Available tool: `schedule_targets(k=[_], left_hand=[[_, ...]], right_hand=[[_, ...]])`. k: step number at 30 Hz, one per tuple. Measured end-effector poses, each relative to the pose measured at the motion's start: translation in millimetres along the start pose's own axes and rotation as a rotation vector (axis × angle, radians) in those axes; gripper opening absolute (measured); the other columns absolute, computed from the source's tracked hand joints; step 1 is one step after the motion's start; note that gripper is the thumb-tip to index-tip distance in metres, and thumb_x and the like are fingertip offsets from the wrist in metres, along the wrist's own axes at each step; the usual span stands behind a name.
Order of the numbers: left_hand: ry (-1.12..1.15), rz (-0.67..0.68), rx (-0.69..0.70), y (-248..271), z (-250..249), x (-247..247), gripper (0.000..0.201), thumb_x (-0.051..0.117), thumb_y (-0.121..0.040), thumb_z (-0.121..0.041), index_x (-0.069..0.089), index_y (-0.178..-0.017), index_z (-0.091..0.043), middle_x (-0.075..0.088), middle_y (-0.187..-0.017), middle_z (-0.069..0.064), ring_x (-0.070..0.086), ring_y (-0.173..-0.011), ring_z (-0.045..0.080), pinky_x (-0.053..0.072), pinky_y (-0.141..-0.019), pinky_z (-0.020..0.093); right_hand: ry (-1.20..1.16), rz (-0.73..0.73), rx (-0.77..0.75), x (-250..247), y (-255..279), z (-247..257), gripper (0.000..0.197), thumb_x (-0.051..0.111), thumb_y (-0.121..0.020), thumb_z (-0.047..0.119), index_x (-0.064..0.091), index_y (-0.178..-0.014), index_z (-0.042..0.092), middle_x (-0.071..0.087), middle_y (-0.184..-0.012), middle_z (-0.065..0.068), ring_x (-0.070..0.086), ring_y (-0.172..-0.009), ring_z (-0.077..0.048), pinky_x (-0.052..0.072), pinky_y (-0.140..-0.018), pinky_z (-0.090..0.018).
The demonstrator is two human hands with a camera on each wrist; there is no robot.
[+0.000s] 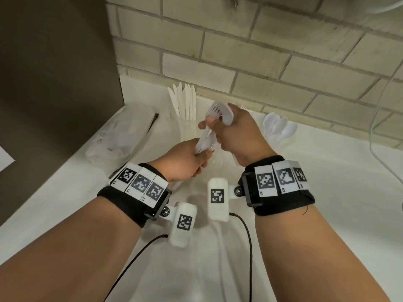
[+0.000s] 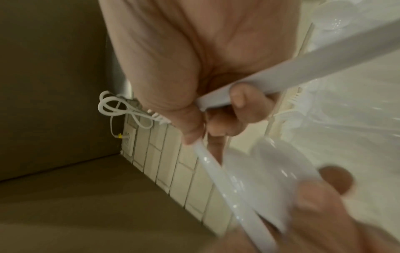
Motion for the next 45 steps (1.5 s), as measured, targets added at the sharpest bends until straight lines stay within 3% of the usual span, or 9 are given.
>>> schedule_targets(k=[7,10,20,25,30,33,38,42,45], left_hand=[[0.110,-0.129,-0.081,-9,10,-6,0.031,0.041,-0.099,-0.033,0.054,-0.104,-0.005,0.055,-0.074,-0.001,0.049,-0.058,0.012,0.044,-0.057,0.026],[0.175,-0.155,-0.088,-14,5,-5,0.025,0.042,-0.099,-0.034,0.052,-0.092,-0.012,0.055,-0.076,0.000,0.048,-0.058,0.011,0.043,-0.057,0.023],[0.214,-0.148,-0.083,-27,1,0,0.024,0.046,-0.098,-0.025,0.054,-0.111,-0.007,0.054,-0.078,-0.001,0.049,-0.060,0.012,0.044,-0.059,0.025],[0.238,-0.153,-0.089,-27,5,-1,0.024,0.046,-0.098,-0.023,0.054,-0.112,-0.005,0.053,-0.076,-0.001,0.048,-0.059,0.012,0.044,-0.058,0.026],[0.234,-0.153,-0.080,-27,2,0,0.028,0.045,-0.099,-0.023,0.054,-0.113,-0.002,0.055,-0.076,0.000,0.050,-0.059,0.012,0.046,-0.060,0.027],[0.255,-0.144,-0.077,-26,0,1,0.028,0.043,-0.100,-0.026,0.056,-0.117,-0.008,0.061,-0.079,-0.002,0.060,-0.068,0.011,0.047,-0.075,0.031],[0.293,-0.100,-0.071,-21,-3,6,0.027,0.041,-0.100,-0.029,0.055,-0.120,-0.016,0.061,-0.084,-0.003,0.060,-0.072,0.012,0.052,-0.078,0.036],[0.183,-0.071,-0.057,-18,-13,13,0.027,0.042,-0.100,-0.032,0.054,-0.109,-0.010,0.055,-0.080,-0.001,0.050,-0.061,0.011,0.047,-0.058,0.024],[0.020,-0.003,0.011,-15,-23,21,0.018,0.039,-0.100,-0.029,0.050,-0.101,-0.014,0.055,-0.076,-0.002,0.049,-0.055,0.009,0.044,-0.052,0.019]], right_hand=[[-0.296,-0.463,-0.181,-68,-33,28,0.014,0.041,-0.101,0.018,0.053,-0.108,0.021,0.059,-0.072,0.000,0.065,-0.077,-0.018,0.047,-0.062,-0.027],[-0.270,-0.494,-0.218,-72,-55,19,0.016,0.037,-0.102,0.016,0.052,-0.109,0.018,0.052,-0.075,-0.007,0.060,-0.072,-0.027,0.046,-0.055,-0.019],[-0.454,-0.373,-0.231,-40,-93,-33,0.011,0.047,-0.098,0.015,0.057,-0.096,0.017,0.049,-0.064,-0.003,0.049,-0.056,-0.016,0.046,-0.058,-0.028],[-0.392,-0.398,-0.091,-38,-96,-58,0.021,0.073,-0.079,0.018,0.061,-0.095,0.022,0.062,-0.082,0.000,0.060,-0.081,-0.018,0.050,-0.077,-0.032],[-0.447,-0.397,-0.068,-46,-95,-53,0.033,0.074,-0.076,0.001,0.059,-0.100,0.018,0.063,-0.093,-0.005,0.061,-0.092,-0.015,0.049,-0.081,-0.018],[-0.365,-0.441,-0.123,-53,-88,-36,0.025,0.071,-0.080,-0.001,0.062,-0.096,0.016,0.064,-0.093,0.000,0.061,-0.093,-0.014,0.051,-0.084,-0.020],[-0.012,-0.232,-0.052,-52,-38,-3,0.005,0.067,-0.089,0.023,0.064,-0.092,0.021,0.064,-0.082,0.006,0.058,-0.066,-0.009,0.045,-0.053,-0.017],[0.268,0.126,0.167,-34,-2,-8,0.056,0.064,-0.082,0.057,0.048,-0.126,0.026,0.068,-0.094,0.003,0.067,-0.066,-0.011,0.044,-0.051,-0.024],[0.322,0.079,0.149,-25,5,-16,0.044,0.064,-0.085,0.049,0.051,-0.115,0.020,0.066,-0.071,0.000,0.060,-0.054,-0.010,0.043,-0.048,-0.025]])
Point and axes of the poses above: each hand's wrist, its own y-axis away from the middle knuckle, its own x-axis out of the palm, z = x × y, the point moved 2 cm from there along -y, towards the middle knuckle
